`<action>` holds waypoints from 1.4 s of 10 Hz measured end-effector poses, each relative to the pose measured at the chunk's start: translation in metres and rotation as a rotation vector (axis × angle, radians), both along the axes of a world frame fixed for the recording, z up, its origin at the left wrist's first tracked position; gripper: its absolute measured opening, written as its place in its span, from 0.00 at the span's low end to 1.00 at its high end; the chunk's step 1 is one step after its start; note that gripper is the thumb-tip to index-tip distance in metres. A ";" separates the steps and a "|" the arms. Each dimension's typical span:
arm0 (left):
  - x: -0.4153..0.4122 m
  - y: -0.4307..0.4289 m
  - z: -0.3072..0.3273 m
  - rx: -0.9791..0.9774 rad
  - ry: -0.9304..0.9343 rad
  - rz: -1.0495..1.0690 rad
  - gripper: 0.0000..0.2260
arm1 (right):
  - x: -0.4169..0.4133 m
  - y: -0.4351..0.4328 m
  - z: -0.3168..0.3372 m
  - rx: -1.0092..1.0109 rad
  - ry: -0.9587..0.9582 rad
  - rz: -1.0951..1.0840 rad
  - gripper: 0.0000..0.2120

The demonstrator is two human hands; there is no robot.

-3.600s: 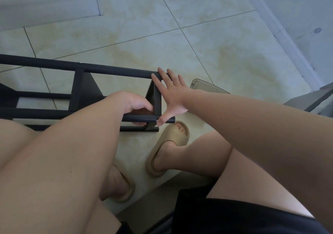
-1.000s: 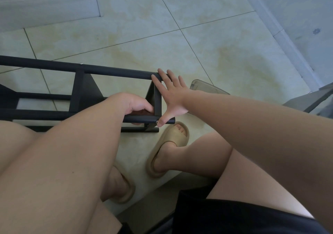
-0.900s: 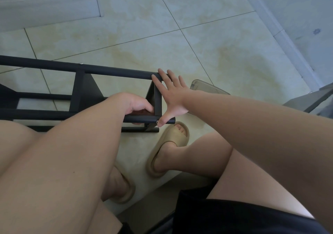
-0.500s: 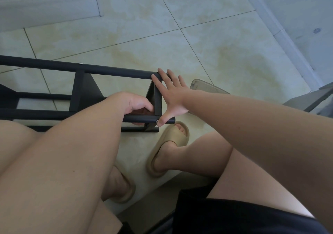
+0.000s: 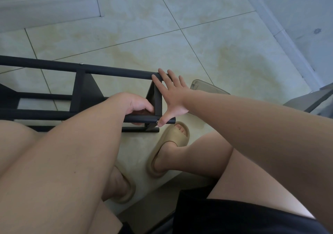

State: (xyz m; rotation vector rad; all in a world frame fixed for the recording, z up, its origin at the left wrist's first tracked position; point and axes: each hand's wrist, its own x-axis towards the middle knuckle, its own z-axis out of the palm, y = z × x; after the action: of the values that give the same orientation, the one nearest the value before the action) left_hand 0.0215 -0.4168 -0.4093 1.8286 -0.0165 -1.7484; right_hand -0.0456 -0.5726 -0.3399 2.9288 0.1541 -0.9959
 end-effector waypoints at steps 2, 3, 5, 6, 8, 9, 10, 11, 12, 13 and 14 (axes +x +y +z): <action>0.002 0.000 -0.002 -0.011 -0.016 -0.001 0.06 | 0.001 0.000 0.000 0.000 0.001 0.003 0.77; 0.003 0.001 -0.003 -0.020 0.019 0.018 0.07 | 0.001 0.000 0.000 -0.004 -0.001 0.005 0.77; 0.003 0.002 -0.005 -0.029 0.048 0.059 0.07 | 0.000 0.000 0.000 0.004 -0.002 0.002 0.77; 0.003 0.001 -0.004 -0.023 0.034 0.037 0.08 | 0.001 0.000 0.001 0.004 0.000 0.000 0.77; 0.002 0.001 -0.001 -0.017 -0.004 0.007 0.06 | 0.001 0.000 0.001 0.002 0.007 -0.001 0.77; 0.002 0.001 0.000 -0.027 0.003 -0.006 0.07 | 0.001 0.000 0.001 0.000 0.007 -0.002 0.77; 0.002 0.001 0.001 -0.033 0.011 -0.004 0.09 | 0.000 0.000 0.001 -0.001 0.005 -0.003 0.77; 0.001 0.002 0.003 -0.037 0.015 0.005 0.12 | 0.001 -0.001 0.000 0.003 0.000 -0.003 0.77; 0.000 0.002 0.006 -0.059 0.018 0.027 0.10 | 0.002 0.000 0.000 0.011 0.007 -0.014 0.77; -0.004 0.000 0.007 -0.062 -0.144 0.096 0.11 | 0.002 0.000 0.003 0.014 0.022 -0.018 0.77; -0.003 0.002 0.013 -0.041 -0.419 0.054 0.09 | 0.000 0.001 0.008 -0.001 0.009 -0.002 0.76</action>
State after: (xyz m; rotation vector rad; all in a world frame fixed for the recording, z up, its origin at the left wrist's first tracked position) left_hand 0.0185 -0.4145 -0.3958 2.1105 -0.1675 -1.2919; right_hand -0.0460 -0.5719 -0.3314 2.9246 0.1508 -1.0087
